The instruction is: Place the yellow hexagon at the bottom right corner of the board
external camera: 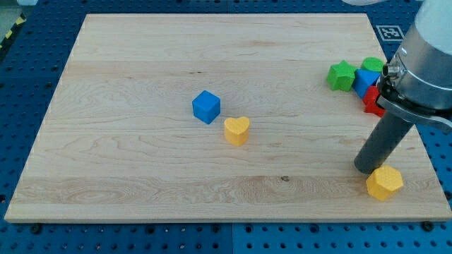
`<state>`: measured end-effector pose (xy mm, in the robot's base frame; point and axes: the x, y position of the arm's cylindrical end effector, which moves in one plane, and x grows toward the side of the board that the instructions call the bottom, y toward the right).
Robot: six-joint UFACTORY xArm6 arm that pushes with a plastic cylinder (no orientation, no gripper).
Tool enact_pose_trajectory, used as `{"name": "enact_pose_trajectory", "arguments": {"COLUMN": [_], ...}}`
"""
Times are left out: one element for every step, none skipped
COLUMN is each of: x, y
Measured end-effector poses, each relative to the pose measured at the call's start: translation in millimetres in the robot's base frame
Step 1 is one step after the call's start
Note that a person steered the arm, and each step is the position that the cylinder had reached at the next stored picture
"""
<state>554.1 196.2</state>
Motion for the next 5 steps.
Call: {"name": "enact_pose_trajectory", "arguments": {"x": [0, 10, 33, 35, 35], "y": [-29, -45, -25, 6, 15]}}
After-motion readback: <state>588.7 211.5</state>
